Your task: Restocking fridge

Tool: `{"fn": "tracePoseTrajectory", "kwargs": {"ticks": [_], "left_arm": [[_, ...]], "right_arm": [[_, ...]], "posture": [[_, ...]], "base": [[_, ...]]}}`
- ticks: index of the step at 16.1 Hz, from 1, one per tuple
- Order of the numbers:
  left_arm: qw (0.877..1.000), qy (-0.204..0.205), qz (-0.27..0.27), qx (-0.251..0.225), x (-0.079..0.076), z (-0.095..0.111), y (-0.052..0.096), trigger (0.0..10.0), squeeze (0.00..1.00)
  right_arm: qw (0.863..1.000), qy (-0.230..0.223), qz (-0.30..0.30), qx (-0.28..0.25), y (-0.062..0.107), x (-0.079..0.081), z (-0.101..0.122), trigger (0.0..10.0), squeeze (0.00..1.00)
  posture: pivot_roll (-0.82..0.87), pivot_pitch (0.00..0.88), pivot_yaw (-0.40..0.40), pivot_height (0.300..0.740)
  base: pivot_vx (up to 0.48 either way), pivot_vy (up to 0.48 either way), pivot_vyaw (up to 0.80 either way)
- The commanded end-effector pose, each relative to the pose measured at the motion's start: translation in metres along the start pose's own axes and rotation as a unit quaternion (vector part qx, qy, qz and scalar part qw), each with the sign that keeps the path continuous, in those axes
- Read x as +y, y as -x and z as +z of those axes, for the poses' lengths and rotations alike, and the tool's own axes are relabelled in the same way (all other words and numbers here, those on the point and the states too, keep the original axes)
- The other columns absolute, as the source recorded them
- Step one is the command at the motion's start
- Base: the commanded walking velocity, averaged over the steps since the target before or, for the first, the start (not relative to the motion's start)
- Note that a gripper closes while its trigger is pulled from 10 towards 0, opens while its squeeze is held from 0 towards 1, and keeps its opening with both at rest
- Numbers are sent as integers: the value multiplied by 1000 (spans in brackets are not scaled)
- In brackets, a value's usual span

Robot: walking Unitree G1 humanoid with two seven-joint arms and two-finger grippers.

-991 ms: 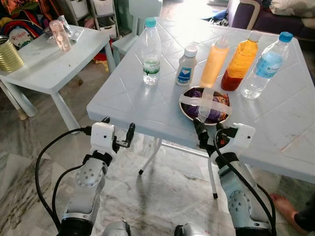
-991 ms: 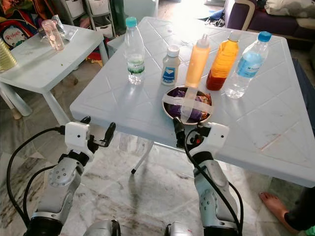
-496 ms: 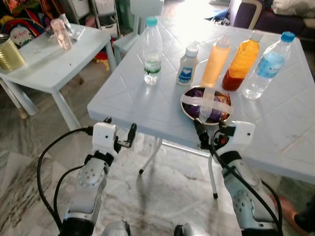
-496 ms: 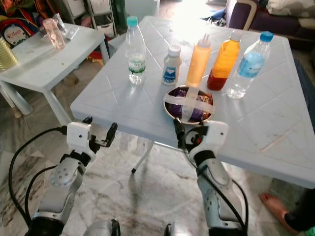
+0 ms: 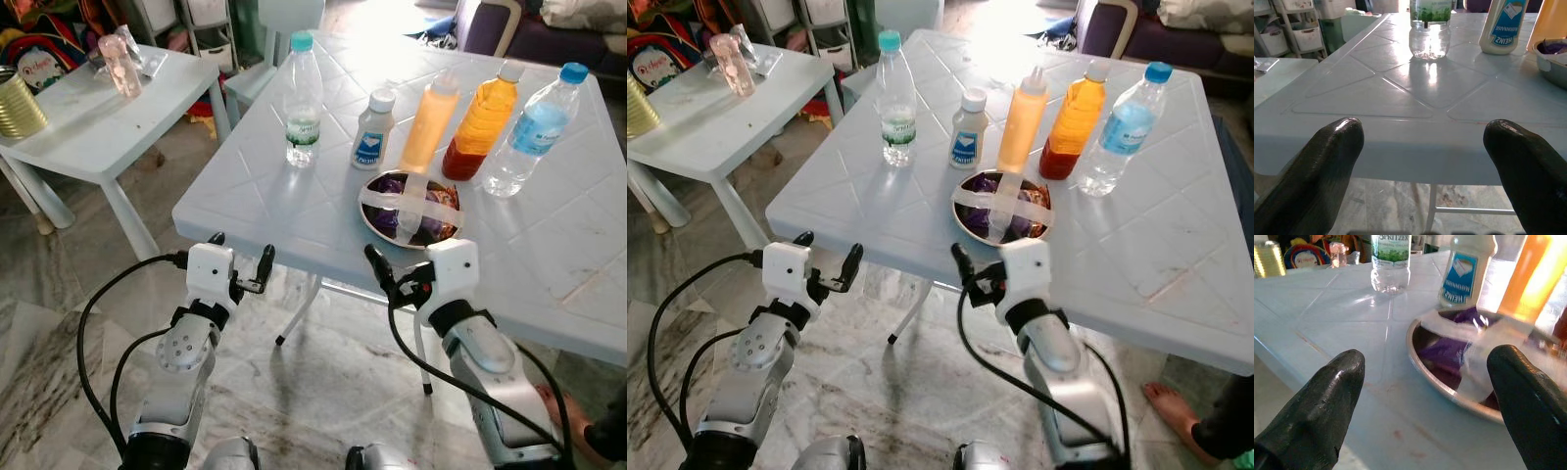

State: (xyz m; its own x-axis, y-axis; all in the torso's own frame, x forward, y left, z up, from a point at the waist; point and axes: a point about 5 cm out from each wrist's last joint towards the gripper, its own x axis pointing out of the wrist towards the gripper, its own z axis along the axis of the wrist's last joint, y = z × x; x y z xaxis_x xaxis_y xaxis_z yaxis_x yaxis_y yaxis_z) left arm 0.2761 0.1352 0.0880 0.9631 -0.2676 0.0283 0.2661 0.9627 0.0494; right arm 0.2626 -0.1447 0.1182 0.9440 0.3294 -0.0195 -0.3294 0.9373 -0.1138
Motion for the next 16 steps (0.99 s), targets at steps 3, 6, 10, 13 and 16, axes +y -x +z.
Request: {"fn": "tracePoseTrajectory", "kwargs": {"ticks": [3, 6, 10, 13, 16], "left_arm": [[1000, -3, -3, 14, -1, -4, 0, 10000, 0], [1000, -4, -8, 18, -4, -6, -1, 10000, 0], [1000, -7, -5, 20, -3, -5, -1, 10000, 0], [1000, -8, -3, 21, -2, -6, 0, 10000, 0], [1000, -10, -3, 23, -2, -7, 0, 10000, 0]], "right_arm": [[997, 64, 37, 33, -9, -13, -7, 10000, 0], [992, 89, 69, 60, -30, -35, -5, 10000, 0], [978, 122, 149, 82, -38, -27, -8, 4784, 0], [968, 138, 192, 81, -40, -22, -7, 7373, 0], [960, 157, 209, 99, -39, -25, -15, 0, 0]], "posture": [[26, 100, -2, 740], [33, 99, 1, 740], [57, 97, -4, 740], [57, 97, -4, 740], [60, 93, -4, 740]], "base": [[0, 0, 0], [0, 0, 0], [0, 0, 0], [0, 0, 0], [0, 0, 0]]}}
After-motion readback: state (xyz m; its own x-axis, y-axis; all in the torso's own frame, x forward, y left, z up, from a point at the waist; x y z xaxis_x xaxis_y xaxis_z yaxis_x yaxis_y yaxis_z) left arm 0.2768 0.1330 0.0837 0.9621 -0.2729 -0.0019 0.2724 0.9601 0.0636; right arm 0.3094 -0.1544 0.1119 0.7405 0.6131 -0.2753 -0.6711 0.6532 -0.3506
